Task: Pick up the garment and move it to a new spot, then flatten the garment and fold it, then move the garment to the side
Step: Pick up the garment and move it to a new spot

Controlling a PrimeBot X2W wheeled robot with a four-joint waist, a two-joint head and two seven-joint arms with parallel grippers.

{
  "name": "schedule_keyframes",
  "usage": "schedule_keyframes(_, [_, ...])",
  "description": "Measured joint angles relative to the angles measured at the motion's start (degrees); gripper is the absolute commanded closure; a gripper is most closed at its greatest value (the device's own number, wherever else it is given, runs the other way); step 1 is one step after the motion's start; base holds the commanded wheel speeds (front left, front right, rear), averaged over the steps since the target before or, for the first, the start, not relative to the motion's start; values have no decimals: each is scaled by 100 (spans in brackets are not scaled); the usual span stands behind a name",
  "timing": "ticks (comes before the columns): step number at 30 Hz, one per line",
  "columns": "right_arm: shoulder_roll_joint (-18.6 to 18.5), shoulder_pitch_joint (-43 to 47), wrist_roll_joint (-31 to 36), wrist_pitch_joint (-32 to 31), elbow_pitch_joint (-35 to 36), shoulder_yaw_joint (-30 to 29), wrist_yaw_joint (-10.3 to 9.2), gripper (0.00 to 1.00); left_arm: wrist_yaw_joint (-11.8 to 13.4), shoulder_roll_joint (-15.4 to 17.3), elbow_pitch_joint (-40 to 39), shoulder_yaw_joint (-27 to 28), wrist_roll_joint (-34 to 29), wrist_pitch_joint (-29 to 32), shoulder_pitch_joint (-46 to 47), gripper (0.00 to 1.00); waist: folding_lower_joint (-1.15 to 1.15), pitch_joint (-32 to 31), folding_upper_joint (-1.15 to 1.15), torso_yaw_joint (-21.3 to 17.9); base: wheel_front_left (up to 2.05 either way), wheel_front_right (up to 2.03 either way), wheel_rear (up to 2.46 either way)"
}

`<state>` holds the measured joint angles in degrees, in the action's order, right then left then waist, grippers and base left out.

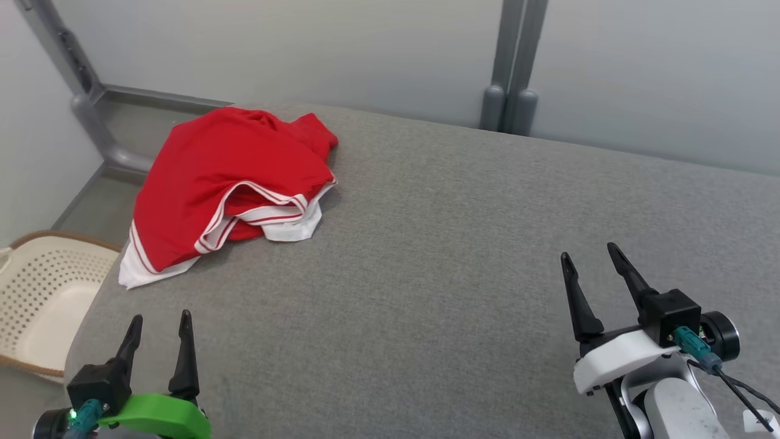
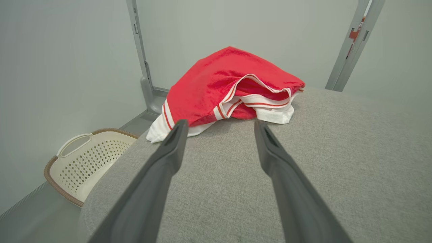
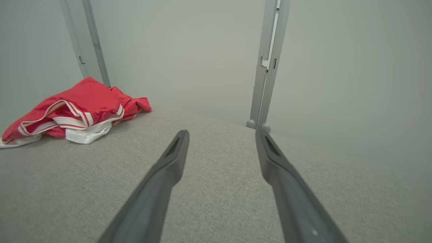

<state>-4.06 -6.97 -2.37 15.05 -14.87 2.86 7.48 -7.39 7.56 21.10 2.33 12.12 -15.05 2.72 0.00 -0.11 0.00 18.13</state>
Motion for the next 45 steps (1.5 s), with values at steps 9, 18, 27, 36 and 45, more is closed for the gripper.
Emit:
schedule_keyframes(9, [-291, -352, 4, 0, 45, 124, 0, 0, 0, 145, 11, -249, 379, 0, 840, 0, 0, 464, 0, 308, 0, 0, 0])
schedule_keyframes(18, [-1000, -1171, 54, 0, 293, 172, 0, 0, 0, 776, 1017, -1256, 1173, 643, 3207, 0, 0, 1502, 0, 323, 0, 0, 0])
schedule_keyframes(27, [-1396, -1260, 87, 0, 455, 255, 0, 0, -11, 1244, 2594, -2056, 1939, 1492, 4774, 0, 1, 2719, 0, -25, 0, 0, 0])
schedule_keyframes(36, [-1447, -1176, 46, 22, 689, 232, 0, 0, -11, 1411, 3782, -2292, 2097, 1488, 5346, 100, 1, 3242, 0, -592, 0, 0, 0])
schedule_keyframes(45, [-1191, -899, -2, 19, 461, 275, -1, 0, -11, 1535, 3984, -2372, 2292, 621, 5344, 100, 1, 2914, 0, -715, 0, 0, 0])
